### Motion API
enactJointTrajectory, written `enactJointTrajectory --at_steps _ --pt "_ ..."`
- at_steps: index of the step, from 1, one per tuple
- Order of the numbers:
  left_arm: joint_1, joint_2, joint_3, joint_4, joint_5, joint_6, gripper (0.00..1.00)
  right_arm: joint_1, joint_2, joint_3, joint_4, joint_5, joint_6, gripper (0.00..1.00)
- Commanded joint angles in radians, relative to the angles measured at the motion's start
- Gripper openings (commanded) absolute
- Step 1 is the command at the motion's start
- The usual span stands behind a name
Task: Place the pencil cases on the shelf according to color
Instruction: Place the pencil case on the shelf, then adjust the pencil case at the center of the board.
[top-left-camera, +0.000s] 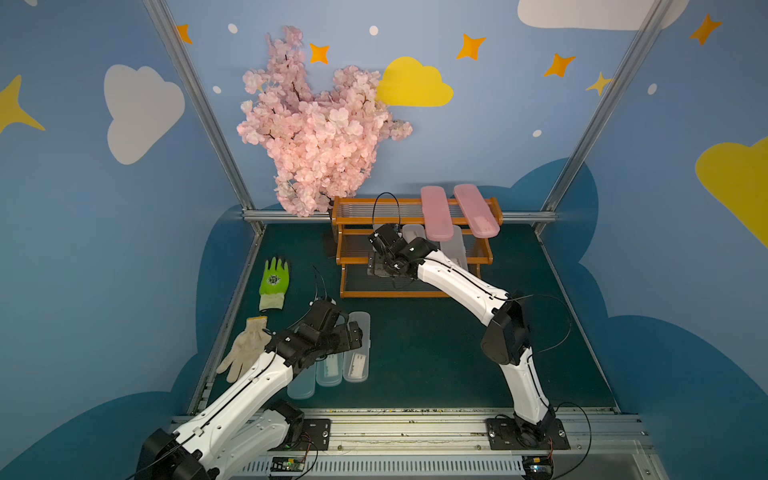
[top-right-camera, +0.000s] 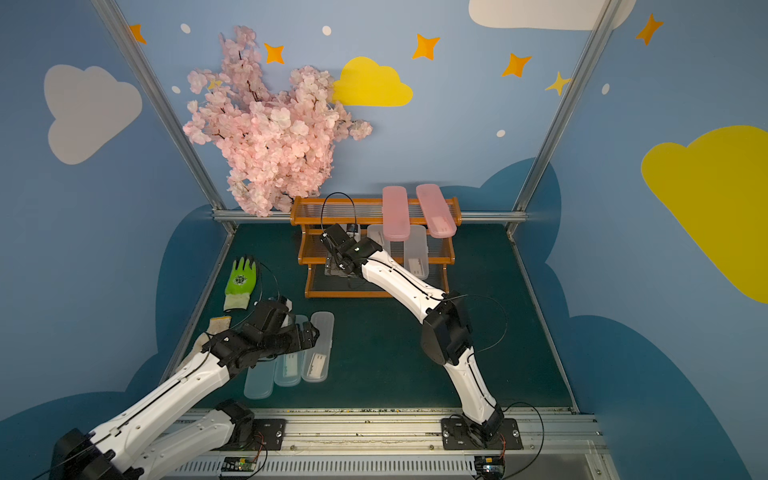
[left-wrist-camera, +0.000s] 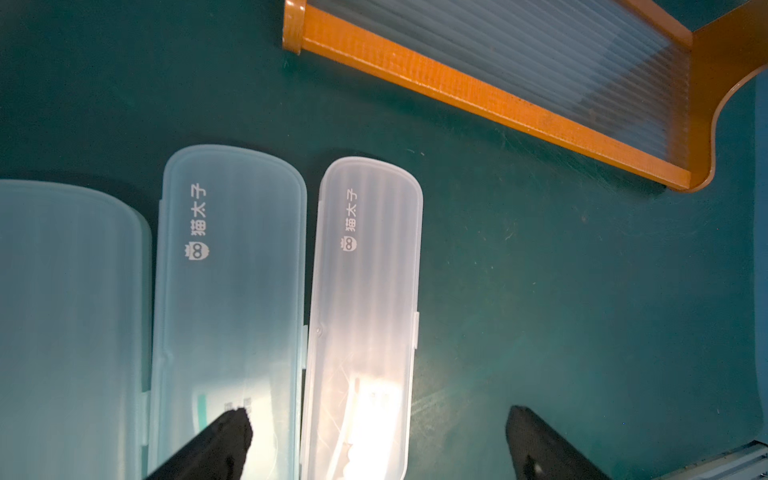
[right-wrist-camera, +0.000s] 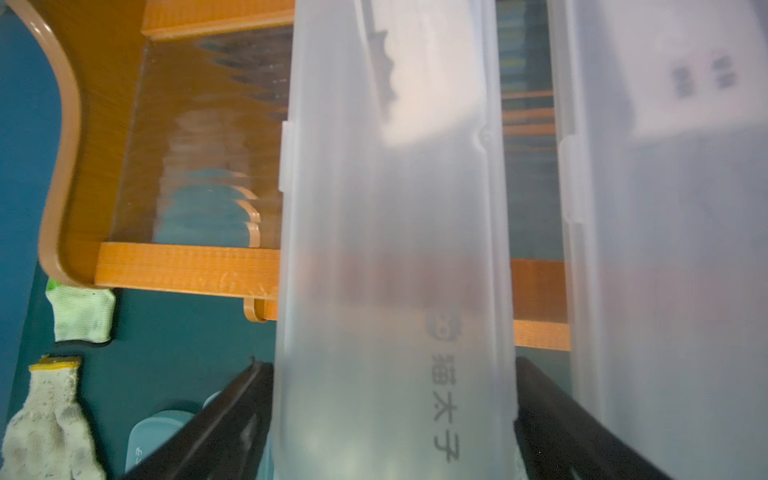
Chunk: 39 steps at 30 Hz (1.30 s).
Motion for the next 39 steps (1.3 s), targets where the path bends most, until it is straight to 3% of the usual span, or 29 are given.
enactJointTrajectory --at_steps 1,8,17,26,32,39 --pt "0.004 -0.028 -0.014 -0.005 0.030 -0.008 1.00 -0.005 -0.032 0.025 -0.024 -0.023 -0.024 0.93" --pt "0.003 -0.063 -0.013 -0.052 0.036 -0.022 1.00 0.012 -0.131 -0.016 -0.024 -0.049 -0.015 0.95" --pt "-0.015 -0.083 -0.003 -0.151 0.051 -0.060 1.00 0.055 -0.314 -0.215 0.028 -0.083 0.019 0.96" --pt "-0.117 -0.072 -0.049 -0.155 -0.047 -0.153 1.00 0.211 -0.601 -0.626 0.170 -0.015 0.020 0.94" --pt "-0.168 0.034 -0.047 -0.090 -0.080 -0.166 1.00 0.241 -0.773 -0.938 0.265 -0.031 0.050 0.94" --pt "-0.199 0.158 -0.037 0.015 -0.065 -0.185 1.00 0.297 -0.882 -1.129 0.242 -0.029 0.096 0.93"
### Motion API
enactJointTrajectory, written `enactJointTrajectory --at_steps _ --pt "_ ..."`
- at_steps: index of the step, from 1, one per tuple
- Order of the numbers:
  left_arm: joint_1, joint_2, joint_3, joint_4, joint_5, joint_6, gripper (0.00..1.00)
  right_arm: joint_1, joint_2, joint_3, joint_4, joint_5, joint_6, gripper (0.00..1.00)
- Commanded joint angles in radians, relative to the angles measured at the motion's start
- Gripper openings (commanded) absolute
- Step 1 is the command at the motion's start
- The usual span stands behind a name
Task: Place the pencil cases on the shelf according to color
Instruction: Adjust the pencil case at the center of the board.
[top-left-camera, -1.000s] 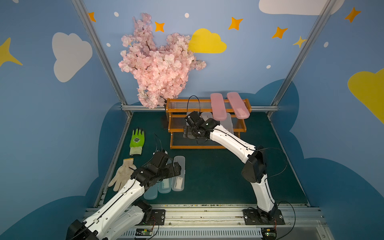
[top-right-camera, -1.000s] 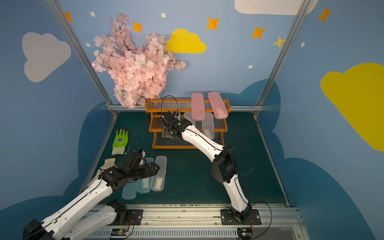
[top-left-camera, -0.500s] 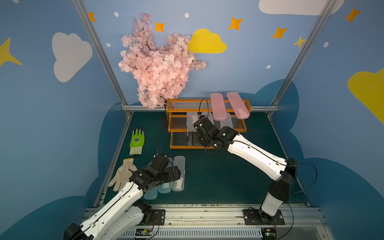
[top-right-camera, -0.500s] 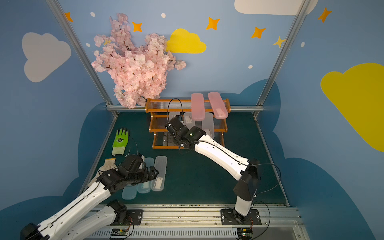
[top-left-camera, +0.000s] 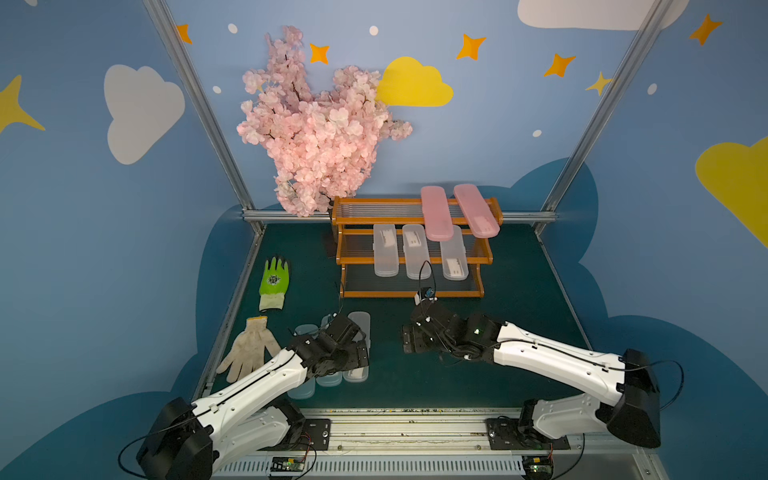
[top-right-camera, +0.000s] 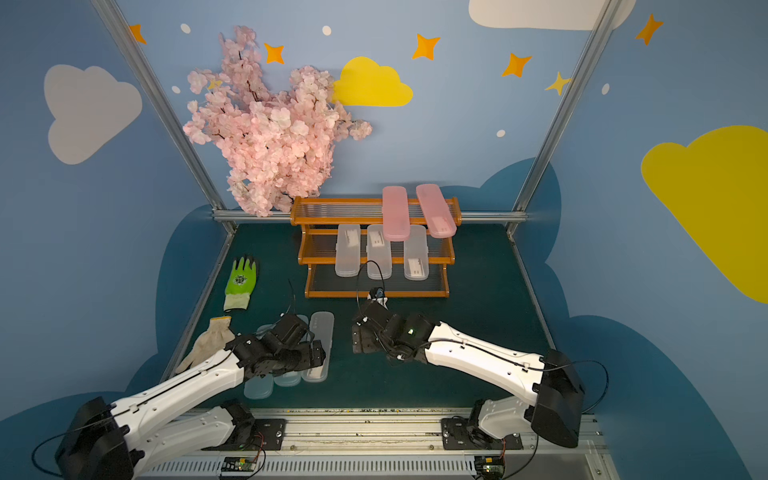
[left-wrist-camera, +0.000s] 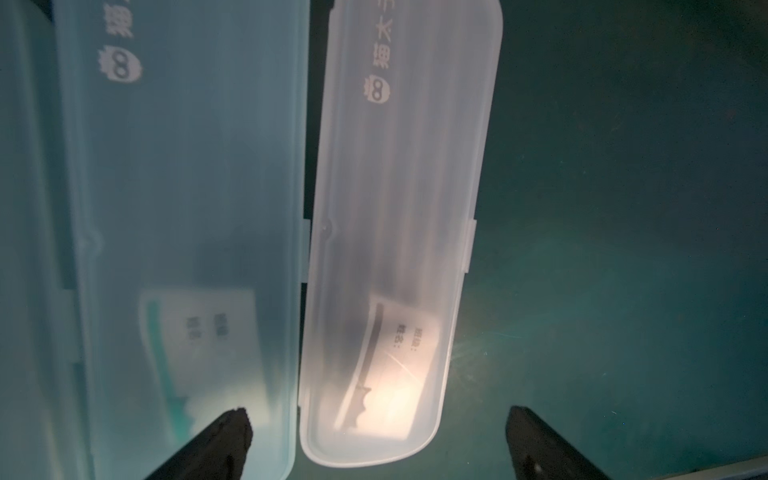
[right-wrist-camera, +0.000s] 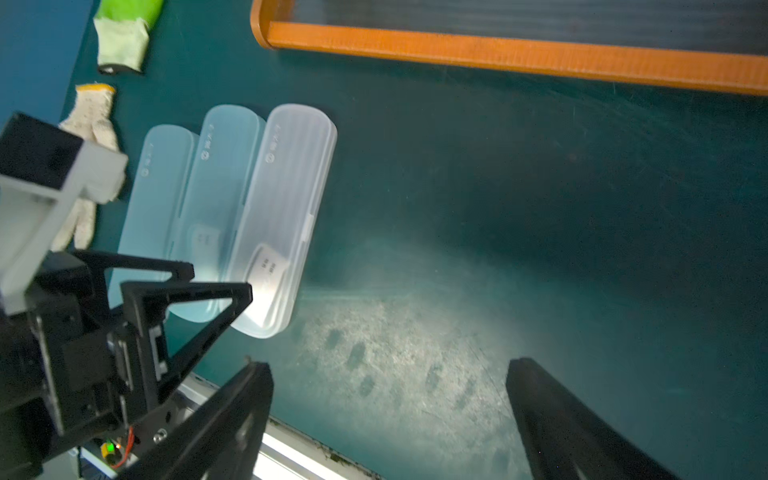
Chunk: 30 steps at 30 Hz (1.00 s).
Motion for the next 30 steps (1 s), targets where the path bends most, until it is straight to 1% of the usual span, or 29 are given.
enactJointTrajectory --at_steps 1,3,6,10,16,21,25,28,30 --pt "-0.012 0.032 0.012 0.060 -0.015 -0.015 1.00 0.033 -0.055 -0.060 0.007 0.017 0.033 0.93" --pt "-0.014 0.053 0.022 0.069 -0.023 -0.012 1.00 0.048 -0.072 -0.096 -0.015 0.036 0.048 0.94" --pt "-0.018 0.098 0.046 0.068 -0.025 -0.010 1.00 0.067 -0.081 -0.149 -0.057 0.106 0.094 0.93" --pt "-0.044 0.194 0.084 0.078 -0.028 -0.022 1.00 0.075 -0.075 -0.186 -0.105 0.142 0.139 0.93" --pt "-0.121 0.351 0.175 0.102 -0.027 -0.041 1.00 0.097 -0.103 -0.214 -0.123 0.174 0.176 0.94" --pt "-0.183 0.447 0.262 0.105 -0.039 -0.065 1.00 0.099 -0.139 -0.224 -0.119 0.183 0.169 0.94" --pt "-0.192 0.417 0.266 0.068 -0.098 -0.089 1.00 0.101 -0.156 -0.228 -0.098 0.158 0.153 0.95" --pt "-0.189 0.341 0.254 -0.001 -0.171 -0.097 1.00 0.105 -0.144 -0.239 -0.038 0.109 0.127 0.95" --pt "-0.174 0.273 0.234 -0.047 -0.208 -0.096 1.00 0.106 -0.109 -0.236 0.005 0.070 0.112 0.95"
